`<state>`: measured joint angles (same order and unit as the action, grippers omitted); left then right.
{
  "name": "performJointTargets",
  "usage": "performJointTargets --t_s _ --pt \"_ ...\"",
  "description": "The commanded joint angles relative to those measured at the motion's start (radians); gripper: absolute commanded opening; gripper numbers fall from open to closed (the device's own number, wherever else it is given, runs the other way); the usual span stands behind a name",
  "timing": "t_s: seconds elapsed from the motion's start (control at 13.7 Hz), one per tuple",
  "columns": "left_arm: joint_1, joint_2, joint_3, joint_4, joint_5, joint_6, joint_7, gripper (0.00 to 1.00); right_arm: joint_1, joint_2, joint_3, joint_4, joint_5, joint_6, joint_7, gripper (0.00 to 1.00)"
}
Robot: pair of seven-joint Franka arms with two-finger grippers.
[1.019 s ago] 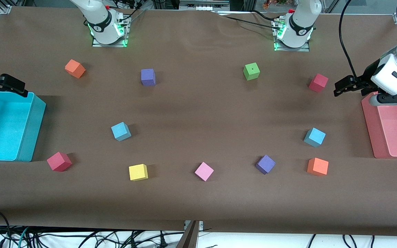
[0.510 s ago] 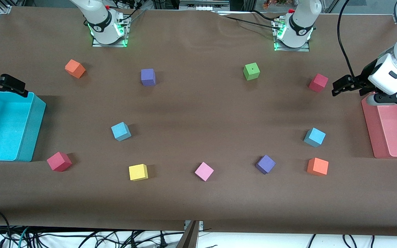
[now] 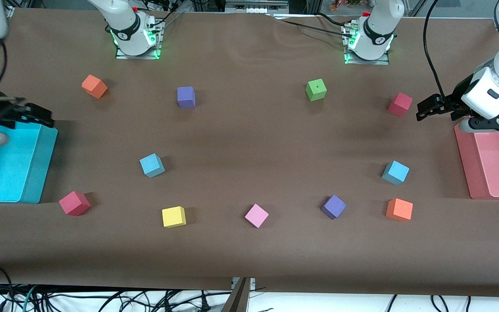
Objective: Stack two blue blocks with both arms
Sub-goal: 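Reach the right gripper down over the cyan cube near the cyan bin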
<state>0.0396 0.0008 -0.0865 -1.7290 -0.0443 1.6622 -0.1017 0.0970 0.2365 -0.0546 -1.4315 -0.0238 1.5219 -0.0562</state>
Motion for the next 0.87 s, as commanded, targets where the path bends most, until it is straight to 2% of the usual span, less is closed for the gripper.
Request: performJointTargets --t_s 0.0,0.15,0.36,0.8 --pt "0.003 0.005 -0.002 0.017 0.018 -0.024 0.023 1.00 0.088 0.078 0.001 0.008 -0.011 0.001 -0.005 1.00" --pt "0.005 0.004 -0.002 0.017 0.018 -0.044 0.022 1.00 0.154 0.144 0.001 0.006 -0.010 0.033 -0.005 1.00" --pt "0.005 0.010 -0.002 0.017 0.011 -0.042 0.020 1.00 0.191 0.223 0.002 -0.033 0.016 0.148 -0.010 1.00" --pt "0.005 0.016 -0.002 0.022 0.009 -0.038 0.022 1.00 0.199 0.256 0.005 -0.268 0.021 0.467 -0.158 1.00"
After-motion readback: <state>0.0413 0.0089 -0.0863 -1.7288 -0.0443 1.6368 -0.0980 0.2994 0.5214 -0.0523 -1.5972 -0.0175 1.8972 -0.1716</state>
